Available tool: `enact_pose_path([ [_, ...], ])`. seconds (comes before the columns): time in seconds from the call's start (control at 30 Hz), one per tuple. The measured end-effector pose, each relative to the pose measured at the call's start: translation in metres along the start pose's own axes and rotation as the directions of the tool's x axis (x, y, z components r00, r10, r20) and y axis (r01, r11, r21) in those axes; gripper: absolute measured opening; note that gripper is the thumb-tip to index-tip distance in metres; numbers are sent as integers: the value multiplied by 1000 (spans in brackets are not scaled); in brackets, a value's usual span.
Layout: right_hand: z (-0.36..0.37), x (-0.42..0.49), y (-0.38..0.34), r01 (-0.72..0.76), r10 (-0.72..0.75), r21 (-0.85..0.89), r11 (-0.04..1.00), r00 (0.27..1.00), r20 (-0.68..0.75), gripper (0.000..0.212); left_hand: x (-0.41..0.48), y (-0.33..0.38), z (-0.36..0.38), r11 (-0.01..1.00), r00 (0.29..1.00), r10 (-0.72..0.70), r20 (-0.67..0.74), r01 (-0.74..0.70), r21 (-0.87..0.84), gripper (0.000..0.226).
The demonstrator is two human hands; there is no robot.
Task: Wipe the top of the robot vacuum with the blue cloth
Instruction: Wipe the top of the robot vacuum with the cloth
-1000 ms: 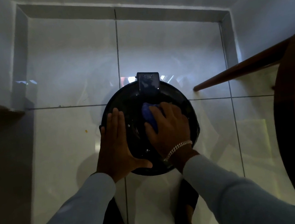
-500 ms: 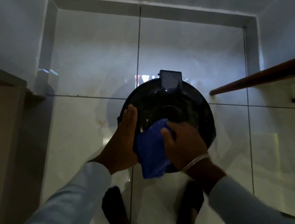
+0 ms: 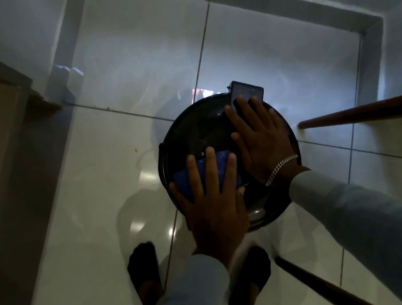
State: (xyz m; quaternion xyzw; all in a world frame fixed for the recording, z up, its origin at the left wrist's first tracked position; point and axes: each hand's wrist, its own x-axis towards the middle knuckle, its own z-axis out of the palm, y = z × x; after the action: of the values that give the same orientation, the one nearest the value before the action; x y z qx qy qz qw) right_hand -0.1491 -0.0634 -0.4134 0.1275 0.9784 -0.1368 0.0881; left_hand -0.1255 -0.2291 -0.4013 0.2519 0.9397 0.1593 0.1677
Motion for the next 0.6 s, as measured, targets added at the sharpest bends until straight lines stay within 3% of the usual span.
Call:
enact_pose_path([
  [0.33,3,2,1,-28,28,-45,999,1000,1,54,87,-29,-26,983,982,182,-46,-182,17,56],
  [0.5,3,1,-2,-55,55,-35,998,998,4,53,47,-46,-12,919,918,389,-73,-381,104,51],
  [0.6,2,2,-1,-55,55,-27,998,998,4,53,5,-54,2,897,897,439,-54,-435,72,54],
])
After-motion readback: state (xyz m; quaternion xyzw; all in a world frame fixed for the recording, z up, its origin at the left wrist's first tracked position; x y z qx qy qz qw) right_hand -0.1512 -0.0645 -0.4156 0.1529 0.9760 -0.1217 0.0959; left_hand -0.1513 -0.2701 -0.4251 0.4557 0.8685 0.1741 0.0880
